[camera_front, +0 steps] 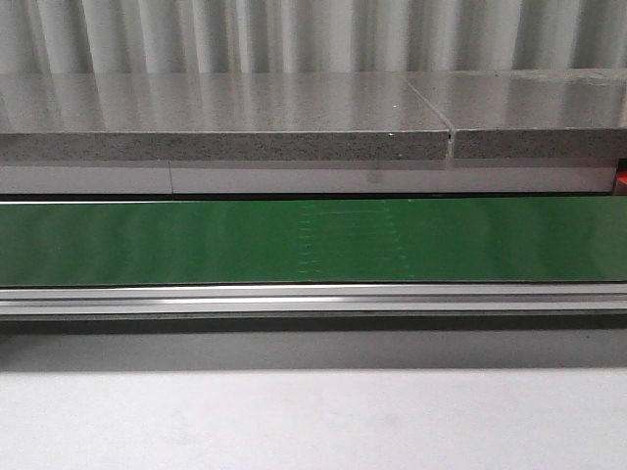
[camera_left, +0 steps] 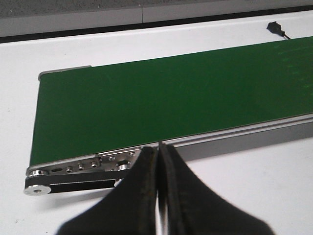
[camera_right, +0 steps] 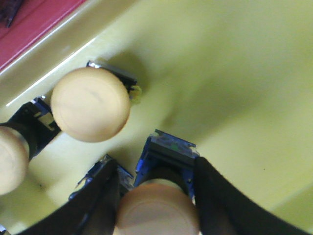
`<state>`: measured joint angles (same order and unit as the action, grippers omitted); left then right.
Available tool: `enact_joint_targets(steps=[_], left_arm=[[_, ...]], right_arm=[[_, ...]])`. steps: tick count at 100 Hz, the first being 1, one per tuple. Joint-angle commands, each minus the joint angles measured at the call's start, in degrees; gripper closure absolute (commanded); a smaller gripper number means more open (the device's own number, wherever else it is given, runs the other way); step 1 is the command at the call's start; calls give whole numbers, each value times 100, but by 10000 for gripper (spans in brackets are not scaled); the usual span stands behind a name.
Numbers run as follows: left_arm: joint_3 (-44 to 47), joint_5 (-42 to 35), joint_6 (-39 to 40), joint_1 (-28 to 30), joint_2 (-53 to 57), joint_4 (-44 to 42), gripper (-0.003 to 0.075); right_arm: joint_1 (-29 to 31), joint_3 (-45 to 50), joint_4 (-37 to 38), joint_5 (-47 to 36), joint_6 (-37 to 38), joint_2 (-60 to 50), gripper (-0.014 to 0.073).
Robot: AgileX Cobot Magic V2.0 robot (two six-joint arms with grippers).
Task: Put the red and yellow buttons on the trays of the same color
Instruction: 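Carry the yellow button into the yellow tray and open the right gripper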
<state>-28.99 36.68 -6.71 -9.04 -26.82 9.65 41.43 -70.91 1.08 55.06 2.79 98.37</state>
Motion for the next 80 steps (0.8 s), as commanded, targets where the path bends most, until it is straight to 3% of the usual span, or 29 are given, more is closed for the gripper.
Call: enact_joint_targets(steps=[1, 32, 59, 80], left_arm=[[-148, -365, -8, -44, -28, 97, 740], [-148, -365, -8, -44, -28, 97, 740], [-148, -365, -8, -44, -28, 97, 740], [-148, -365, -8, -44, -28, 97, 740]], right_arm=[[52, -60, 85, -253, 25, -164, 503], [52, 271, 22, -729, 149, -19, 494], [52, 271, -2, -717, 149, -19, 223], [52, 271, -21, -669, 149, -19, 209]])
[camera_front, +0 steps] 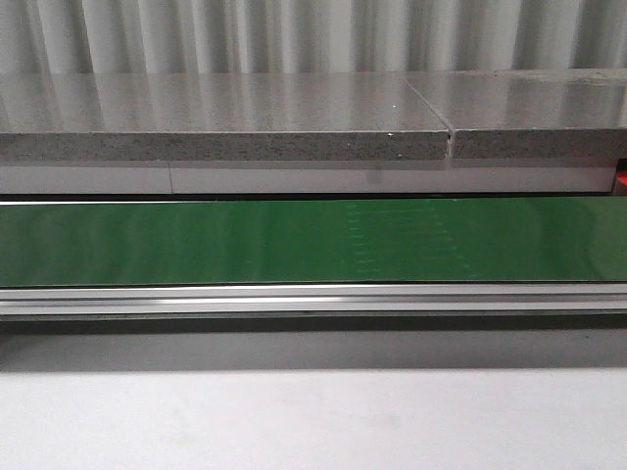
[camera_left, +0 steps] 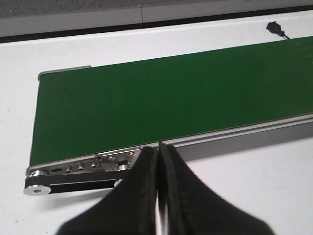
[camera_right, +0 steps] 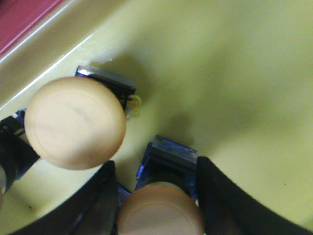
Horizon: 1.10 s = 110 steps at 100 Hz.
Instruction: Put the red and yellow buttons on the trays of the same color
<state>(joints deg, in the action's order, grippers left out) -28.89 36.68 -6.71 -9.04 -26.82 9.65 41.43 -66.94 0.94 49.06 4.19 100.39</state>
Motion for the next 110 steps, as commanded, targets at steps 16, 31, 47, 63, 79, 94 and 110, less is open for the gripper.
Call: enact_joint_targets(steps=[16, 31, 47, 63, 79, 94, 110], left_arm=[[-158, -365, -8, -44, -28, 97, 740], [-158, -365, -8, -44, -28, 97, 740], [-158, -365, -8, -44, -28, 97, 740], [-158, -365, -8, -44, -28, 97, 740], [-158, -365, -8, -44, -28, 97, 740], [-158, -365, -8, -44, -28, 97, 740], [-158, -365, -8, -44, -28, 97, 740]], right_arm=[[52, -132, -7, -46, 8, -297, 209], [52, -155, -2, -42, 8, -581, 209], [52, -155, 24, 107, 8, -951, 209], [-53, -155, 41, 350, 8, -1388, 209], [-560, -155, 48, 448, 3, -1853, 256], [-1344, -155, 29, 431, 3, -2187, 456], [-2146, -155, -169, 204, 3, -2468, 664]])
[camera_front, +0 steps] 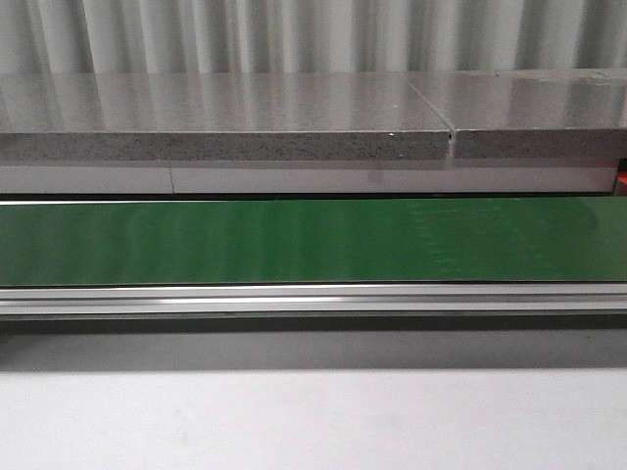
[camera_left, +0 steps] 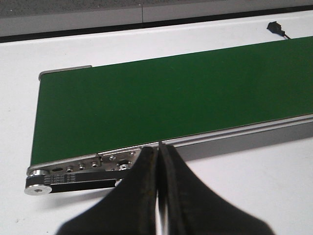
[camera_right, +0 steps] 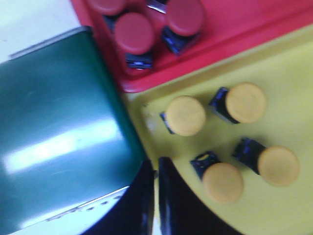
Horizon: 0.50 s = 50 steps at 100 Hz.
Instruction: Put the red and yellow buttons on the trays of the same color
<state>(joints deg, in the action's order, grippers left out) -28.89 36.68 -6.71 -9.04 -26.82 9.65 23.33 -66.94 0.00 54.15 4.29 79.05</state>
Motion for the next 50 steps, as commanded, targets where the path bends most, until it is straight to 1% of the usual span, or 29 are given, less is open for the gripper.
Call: enact_joint_targets(steps=[1, 5, 27, 34, 50], left_arm=[[-158, -365, -8, -44, -28, 97, 740], [-158, -365, -8, -44, -28, 97, 740], [-158, -365, -8, -44, -28, 97, 740], [-158, -365, -8, -44, -28, 97, 740], [-158, -365, -8, -44, -28, 97, 740]], right_arm=[[-370, -155, -80, -317, -7, -350, 669], [-583, -155, -103, -385, -7, -416, 658], [-1682, -144, -172, -740, -7, -655, 661], [-1940, -137, -172, -877, -7, -699, 661], [-2325, -39, -105, -1291, -80, -853, 661]])
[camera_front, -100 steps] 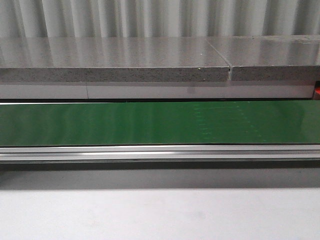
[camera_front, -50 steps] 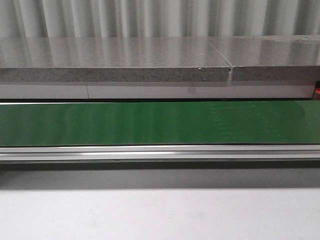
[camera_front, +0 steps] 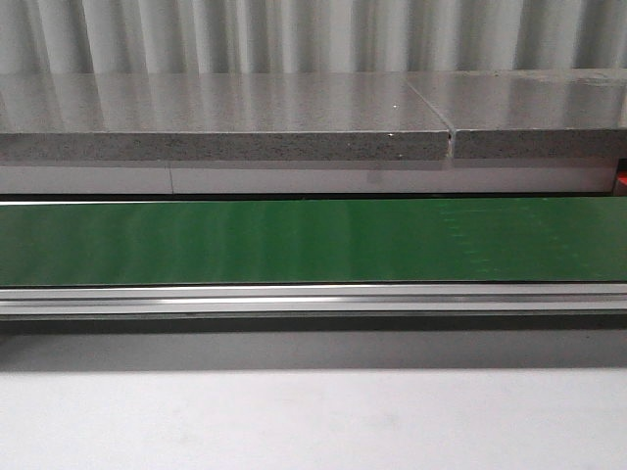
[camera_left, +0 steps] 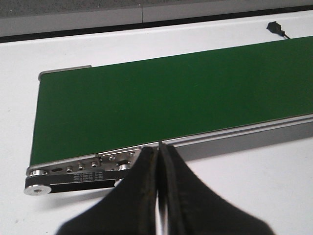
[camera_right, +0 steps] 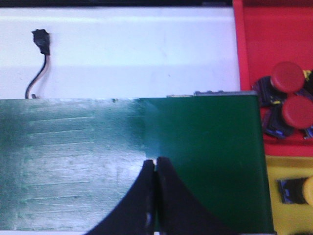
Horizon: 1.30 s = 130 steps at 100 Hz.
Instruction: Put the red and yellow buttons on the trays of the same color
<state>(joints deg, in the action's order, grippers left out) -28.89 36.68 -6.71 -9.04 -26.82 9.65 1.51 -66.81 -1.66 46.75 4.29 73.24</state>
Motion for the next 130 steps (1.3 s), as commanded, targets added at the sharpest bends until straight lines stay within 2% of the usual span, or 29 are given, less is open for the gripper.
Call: enact_joint_targets(steps=[1, 30, 71, 89, 130], left_arm=[[-158, -365, -8, -44, -28, 97, 740], [-158, -365, -8, -44, -28, 97, 740], [-158, -365, -8, -44, -28, 97, 740], [-158, -365, -8, -44, -28, 97, 740], [-158, -365, -8, -44, -28, 97, 740]], right_arm=[[-180, -11, 61, -614, -94, -301, 661], [-292, 996, 67, -1855, -169, -1145, 661], [-292, 3072, 407, -3946, -169, -2893, 661], [-292, 3887, 401, -4297, -169, -3763, 661], [-286, 5301, 401, -4450, -169, -5757, 661]])
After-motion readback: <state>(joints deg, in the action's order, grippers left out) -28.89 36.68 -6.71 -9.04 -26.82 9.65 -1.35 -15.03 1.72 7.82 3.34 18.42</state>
